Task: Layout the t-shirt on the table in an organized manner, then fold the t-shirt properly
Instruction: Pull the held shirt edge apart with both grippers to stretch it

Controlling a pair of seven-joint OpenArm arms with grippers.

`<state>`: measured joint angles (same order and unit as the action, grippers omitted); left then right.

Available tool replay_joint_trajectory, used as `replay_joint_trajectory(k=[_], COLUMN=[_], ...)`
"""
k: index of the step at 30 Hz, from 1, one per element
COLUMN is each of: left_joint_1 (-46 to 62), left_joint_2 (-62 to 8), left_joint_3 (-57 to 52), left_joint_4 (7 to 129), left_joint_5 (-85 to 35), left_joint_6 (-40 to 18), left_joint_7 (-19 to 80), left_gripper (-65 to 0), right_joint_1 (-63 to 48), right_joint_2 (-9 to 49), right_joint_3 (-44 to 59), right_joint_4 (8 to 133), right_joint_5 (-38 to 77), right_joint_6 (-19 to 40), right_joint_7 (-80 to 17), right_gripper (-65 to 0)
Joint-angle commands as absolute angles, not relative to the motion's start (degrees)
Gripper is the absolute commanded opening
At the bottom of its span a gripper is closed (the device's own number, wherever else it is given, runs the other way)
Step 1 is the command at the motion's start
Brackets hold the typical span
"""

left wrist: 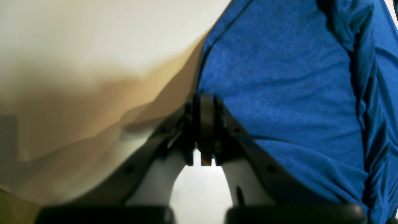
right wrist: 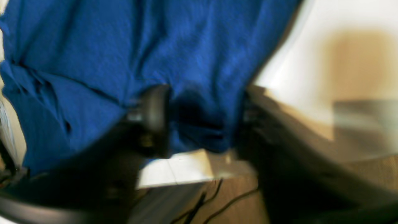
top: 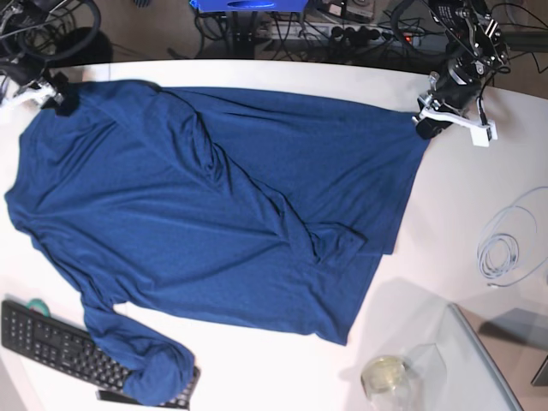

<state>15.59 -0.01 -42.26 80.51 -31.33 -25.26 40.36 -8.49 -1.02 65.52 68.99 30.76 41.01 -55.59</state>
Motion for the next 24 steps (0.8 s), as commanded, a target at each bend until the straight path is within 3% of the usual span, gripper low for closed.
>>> replay_joint_trajectory(k=[1, 2, 3, 5, 9, 16, 24], left_joint_1=[15.69, 15.69, 15.78, 16.75, 19.21, 22.73, 22.99], left_joint_2=[-0.48, -0.48, -0.48, -0.48, 0.48, 1.01, 1.01], left_joint_3=[-42.33, -42.33, -42.33, -42.33, -42.24, -42.33, -42.86], left_joint_4=[81.45, 81.45, 81.54, 82.07, 87.78, 99.12, 101.58], left_joint_5=[-32.04, -32.04, -32.04, -32.04, -32.04, -32.04, -32.04], left_joint_6=[-25.36, -25.36, -25.36, -25.36, -25.36, -25.27, -25.27], left_joint_7=[39.69, 39.69, 39.69, 39.69, 39.69, 39.87, 47.87], left_gripper=[-65.0, -65.0, -65.0, -65.0, -65.0, -65.0, -65.0], right_joint_1=[-9.19, -9.1, -9.1, -9.01, -8.92, -8.04, -5.58], right_joint_2=[-1.45, -1.36, -1.27, -1.01, -0.92, -1.45, -0.92], right_joint_3=[65.8, 65.8, 65.89, 65.89, 65.89, 65.89, 70.46], right_joint_4=[69.05, 69.14, 69.14, 69.14, 72.31, 88.84, 92.44], right_joint_5=[27.3, 27.3, 27.3, 27.3, 27.3, 27.38, 27.21], right_joint_6=[40.0, 40.0, 40.0, 40.0, 40.0, 39.96, 34.95], right_joint_7=[-58.68, -58.68, -58.68, -58.68, -60.88, -71.43, -78.64], right_gripper=[-53.3, -62.0, -65.0, -62.9, -64.8, -64.8, -64.8])
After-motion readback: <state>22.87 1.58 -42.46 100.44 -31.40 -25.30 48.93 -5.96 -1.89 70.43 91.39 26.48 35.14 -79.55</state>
